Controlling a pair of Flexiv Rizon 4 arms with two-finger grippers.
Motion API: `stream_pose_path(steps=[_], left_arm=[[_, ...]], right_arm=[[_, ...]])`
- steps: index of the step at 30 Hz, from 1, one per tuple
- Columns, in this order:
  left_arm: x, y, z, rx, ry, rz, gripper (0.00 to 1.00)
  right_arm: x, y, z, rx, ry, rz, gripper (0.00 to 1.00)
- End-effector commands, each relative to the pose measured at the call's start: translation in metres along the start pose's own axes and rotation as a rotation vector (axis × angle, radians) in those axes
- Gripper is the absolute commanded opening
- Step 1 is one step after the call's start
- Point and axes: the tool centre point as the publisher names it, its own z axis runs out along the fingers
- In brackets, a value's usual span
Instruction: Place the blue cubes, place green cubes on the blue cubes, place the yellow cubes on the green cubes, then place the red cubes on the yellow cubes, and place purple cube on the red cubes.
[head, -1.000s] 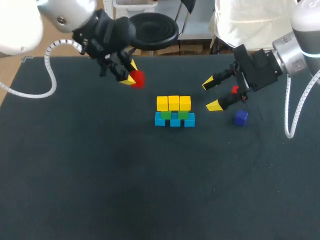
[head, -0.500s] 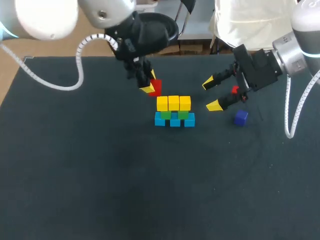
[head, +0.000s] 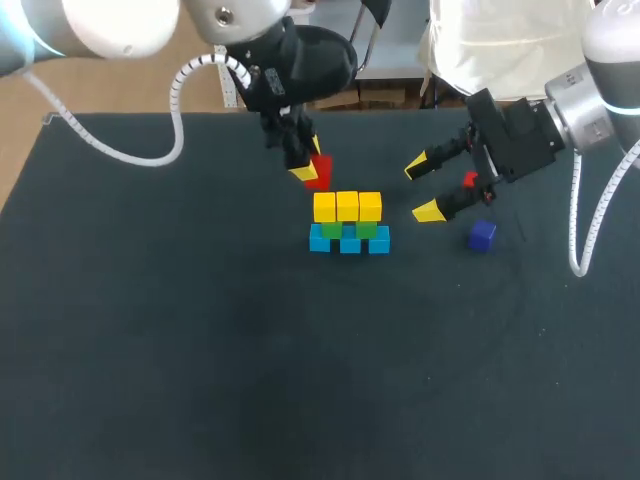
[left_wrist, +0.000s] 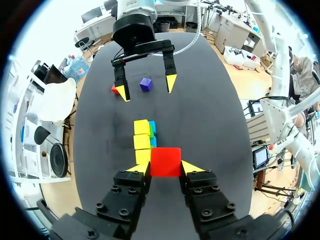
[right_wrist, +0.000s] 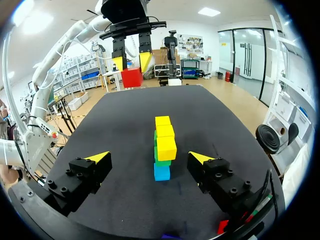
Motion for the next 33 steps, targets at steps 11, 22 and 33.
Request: stream_pose_path(steps=[11, 22, 33], left_arm=[[0.0, 0.001, 0.0, 0.002, 0.002, 0.001, 0.0], [-0.009, 0.007, -0.002, 0.08, 0.034, -0.077, 0.0], [-0.013, 0.007, 0.013, 0.126, -0.092, -0.197, 0.0]], right_arm=[[0.0, 0.001, 0.0, 0.002, 0.001, 0.0, 1.0], [0.0, 0.001, 0.0, 0.002, 0.001, 0.0, 1.0], [0.0, 0.001, 0.0, 0.002, 0.001, 0.0, 1.0]])
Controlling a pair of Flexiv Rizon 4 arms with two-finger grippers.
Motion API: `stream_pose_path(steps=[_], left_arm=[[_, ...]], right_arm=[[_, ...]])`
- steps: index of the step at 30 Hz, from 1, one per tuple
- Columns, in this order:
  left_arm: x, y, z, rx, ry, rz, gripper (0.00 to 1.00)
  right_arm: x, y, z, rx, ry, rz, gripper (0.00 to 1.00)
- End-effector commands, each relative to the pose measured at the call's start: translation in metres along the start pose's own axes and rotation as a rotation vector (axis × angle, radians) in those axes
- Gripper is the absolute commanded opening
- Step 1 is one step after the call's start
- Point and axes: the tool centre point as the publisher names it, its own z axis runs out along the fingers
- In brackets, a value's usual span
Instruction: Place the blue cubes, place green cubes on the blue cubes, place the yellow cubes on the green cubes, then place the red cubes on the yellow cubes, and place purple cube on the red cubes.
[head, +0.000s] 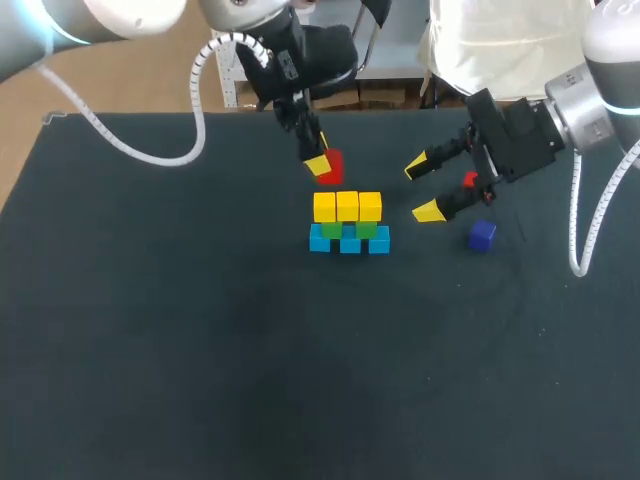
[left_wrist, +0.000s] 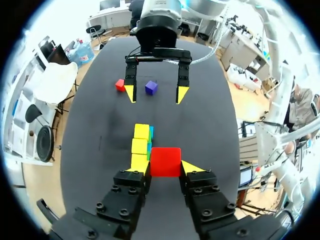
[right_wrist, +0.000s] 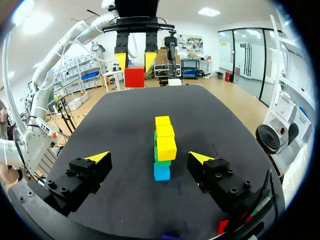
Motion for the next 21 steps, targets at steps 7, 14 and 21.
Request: stream_pose_path(steps=[7, 14, 21], left_arm=[[0.0036, 0.0039, 0.0201, 0.029, 0.0, -0.001, 0.0], [0.0036, 0.0039, 0.0201, 0.029, 0.0, -0.001, 0.0], [0.0036, 0.0039, 0.0201, 0.029, 0.0, -0.001, 0.0]], right_arm=[[-0.0002, 0.0006, -0.0003, 0.001, 0.001, 0.0, 1.0], [-0.0002, 0.0006, -0.0003, 0.001, 0.001, 0.0, 1.0], [-0.0002, 0.0006, -0.0003, 0.001, 0.001, 0.0, 1.0]])
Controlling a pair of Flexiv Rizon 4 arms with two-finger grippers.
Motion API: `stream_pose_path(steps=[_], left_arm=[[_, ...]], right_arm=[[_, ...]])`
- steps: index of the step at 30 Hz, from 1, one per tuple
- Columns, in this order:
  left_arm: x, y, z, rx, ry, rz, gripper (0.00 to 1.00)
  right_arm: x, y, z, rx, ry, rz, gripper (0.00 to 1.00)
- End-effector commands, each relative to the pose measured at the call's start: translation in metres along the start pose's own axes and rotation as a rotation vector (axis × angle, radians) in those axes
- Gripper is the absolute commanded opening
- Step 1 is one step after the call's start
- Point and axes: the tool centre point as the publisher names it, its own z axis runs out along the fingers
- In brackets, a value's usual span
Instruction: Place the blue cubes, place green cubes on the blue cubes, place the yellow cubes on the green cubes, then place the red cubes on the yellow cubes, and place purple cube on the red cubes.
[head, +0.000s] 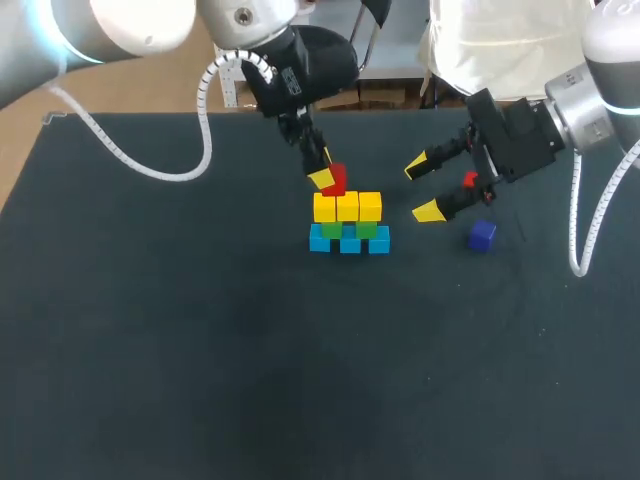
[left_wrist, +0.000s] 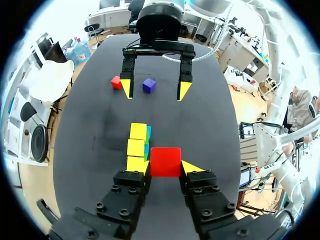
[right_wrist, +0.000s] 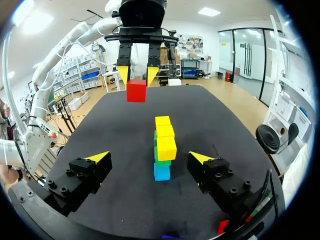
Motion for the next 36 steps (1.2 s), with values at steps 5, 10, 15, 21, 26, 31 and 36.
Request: stream_pose_path(steps=[5, 10, 15, 21, 26, 31, 36], left_arm=[[-0.002, 0.001, -0.003, -0.012, -0.02, 0.013, 0.0], [-0.004, -0.005, 0.001, -0.101, -0.035, -0.048, 0.0], [-0.004, -0.007, 0.008, -0.096, -0.082, -0.088, 0.0], [0.001, -0.007, 0.016, -0.076, -0.091, -0.095, 0.0], [0.0, -0.009, 0.02, -0.076, -0.068, -0.105, 0.0], [-0.003, -0.015, 0.022, -0.122, -0.037, -0.093, 0.0], [-0.001, -0.014, 0.023, -0.137, -0.034, -0.085, 0.0]], right_arm=[[0.0, 0.001, 0.0, 0.001, 0.001, 0.0, 1.0], [0.0, 0.001, 0.0, 0.001, 0.001, 0.0, 1.0], [0.0, 0.001, 0.0, 0.001, 0.001, 0.0, 1.0], [0.0, 0.001, 0.0, 0.001, 0.001, 0.0, 1.0], [0.0, 0.001, 0.0, 0.001, 0.001, 0.0, 1.0], [0.0, 0.001, 0.0, 0.001, 0.001, 0.0, 1.0], [0.0, 0.001, 0.0, 0.001, 0.001, 0.0, 1.0]])
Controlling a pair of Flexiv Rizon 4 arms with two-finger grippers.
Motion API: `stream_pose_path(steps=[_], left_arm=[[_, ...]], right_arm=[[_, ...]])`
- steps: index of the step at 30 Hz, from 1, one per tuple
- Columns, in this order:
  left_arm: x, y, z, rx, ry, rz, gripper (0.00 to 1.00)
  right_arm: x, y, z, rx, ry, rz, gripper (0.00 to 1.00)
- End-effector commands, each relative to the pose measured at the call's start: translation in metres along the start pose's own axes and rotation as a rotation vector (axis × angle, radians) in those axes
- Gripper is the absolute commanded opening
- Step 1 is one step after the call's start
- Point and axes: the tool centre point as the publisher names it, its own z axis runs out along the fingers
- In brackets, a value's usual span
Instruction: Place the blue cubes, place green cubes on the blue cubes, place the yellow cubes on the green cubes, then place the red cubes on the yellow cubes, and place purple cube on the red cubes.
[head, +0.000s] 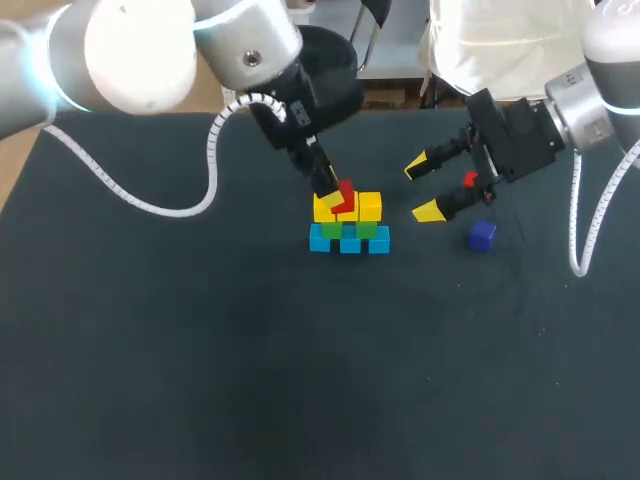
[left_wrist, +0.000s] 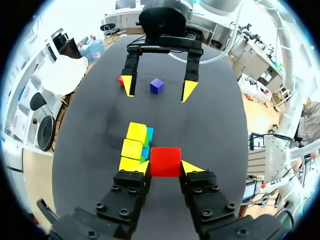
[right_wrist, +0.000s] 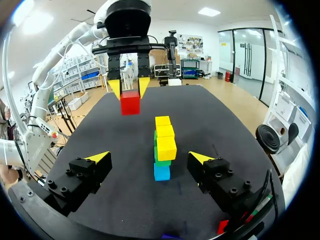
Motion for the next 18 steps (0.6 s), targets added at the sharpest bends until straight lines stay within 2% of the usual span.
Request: stream_pose_path(steps=[1, 9, 18], left_arm=[[0.002, -0.002, 0.0, -0.015, -0.002, 0.008, 0.0], [0.005, 0.004, 0.004, 0.004, 0.019, 0.091, 0.0], [0.003, 0.01, 0.007, 0.014, 0.029, 0.094, 0.0]], right_arm=[[0.0, 0.001, 0.0, 0.001, 0.001, 0.0, 1.0], [0.0, 0.001, 0.0, 0.001, 0.001, 0.0, 1.0], [0.0, 0.001, 0.0, 0.001, 0.001, 0.0, 1.0]])
